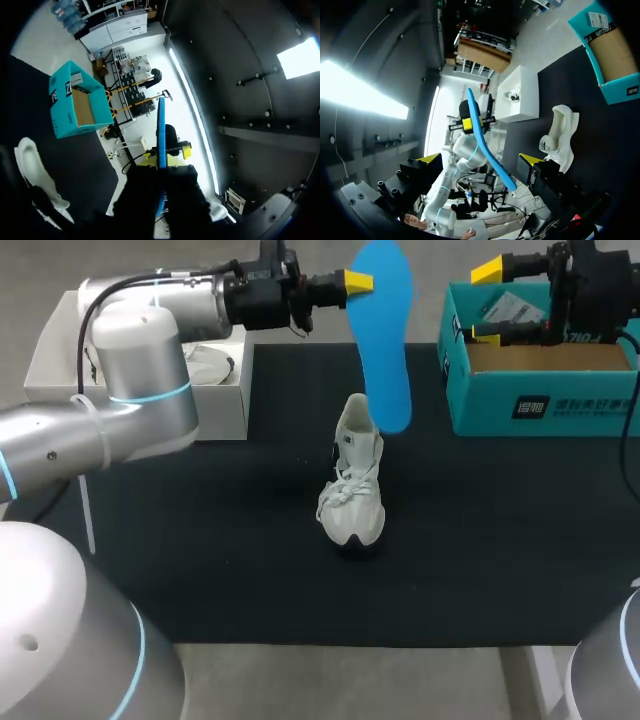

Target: Take the shoe out of the shoebox, open the shoe tongue, remove and reinsert the insole, then place the shoe into the shoebox

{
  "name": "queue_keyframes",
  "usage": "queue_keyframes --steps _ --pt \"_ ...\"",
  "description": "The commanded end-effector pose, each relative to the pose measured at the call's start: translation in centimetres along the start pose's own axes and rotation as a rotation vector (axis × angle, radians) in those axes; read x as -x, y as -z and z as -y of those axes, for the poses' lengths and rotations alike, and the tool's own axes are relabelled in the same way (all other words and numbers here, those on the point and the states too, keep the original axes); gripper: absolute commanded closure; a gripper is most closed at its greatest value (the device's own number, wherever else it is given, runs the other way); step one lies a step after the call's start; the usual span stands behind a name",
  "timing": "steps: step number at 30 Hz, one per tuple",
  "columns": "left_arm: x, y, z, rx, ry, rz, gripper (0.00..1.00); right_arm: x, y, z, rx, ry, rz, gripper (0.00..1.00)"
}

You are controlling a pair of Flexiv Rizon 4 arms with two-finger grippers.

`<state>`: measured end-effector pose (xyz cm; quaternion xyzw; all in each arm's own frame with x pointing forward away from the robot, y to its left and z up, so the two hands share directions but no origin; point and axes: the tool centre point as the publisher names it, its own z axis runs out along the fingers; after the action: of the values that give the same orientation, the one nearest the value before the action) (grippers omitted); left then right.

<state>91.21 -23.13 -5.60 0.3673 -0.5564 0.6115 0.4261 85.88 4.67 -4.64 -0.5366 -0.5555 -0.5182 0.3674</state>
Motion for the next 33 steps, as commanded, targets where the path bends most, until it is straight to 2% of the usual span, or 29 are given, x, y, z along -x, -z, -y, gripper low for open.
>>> queue_keyframes --steps 1,3,5,6,10,25,26,27,28,30,33 --pt "0.0 0.1 0.3 0.068 -0.315 0.01 1.0 0.0 -0.1 -0.1 0.0 -0.001 0.002 0.0" --pt "0.4 0.0 0.3 0.074 -0.467 -0.05 1.0 0.0 -0.1 -0.1 0.0 -0.001 0.002 0.0" --pt "0.8 -0.1 0.4 0.038 -0.582 -0.064 1.0 0.0 -0.1 -0.1 0.0 -0.001 0.002 0.0" --pt "1.0 -0.2 0.5 0.044 -0.706 -0.1 1.0 0.0 -0.1 -0.1 0.0 -0.001 0.002 0.0" --pt "1.6 0.0 1.2 0.023 -1.079 -0.09 1.0 0.0 -0.1 -0.1 0.0 -0.001 0.002 0.0" --pt "1.6 0.0 1.2 0.023 -1.079 -0.09 1.0 0.0 -0.1 -0.1 0.0 -0.001 0.002 0.0" --pt "1.6 -0.1 1.3 0.055 -1.19 -0.088 1.0 0.0 -0.1 -0.1 0.0 -0.001 0.002 0.0" --pt "1.4 -0.2 1.5 0.037 -1.266 -0.086 1.0 0.0 -0.1 -0.1 0.0 -0.001 0.002 0.0" --pt "1.2 -0.3 1.8 0.051 -1.396 -0.057 1.0 0.0 -0.1 -0.1 0.0 -0.001 0.002 0.0" --pt "0.9 -0.3 2.0 0.122 -1.571 -0.041 1.0 0.0 -0.1 -0.1 0.0 -0.001 0.002 0.0" --pt "0.4 -0.3 2.3 0.186 -1.782 -0.016 1.0 0.0 -0.1 -0.1 0.0 -0.001 0.002 0.0"
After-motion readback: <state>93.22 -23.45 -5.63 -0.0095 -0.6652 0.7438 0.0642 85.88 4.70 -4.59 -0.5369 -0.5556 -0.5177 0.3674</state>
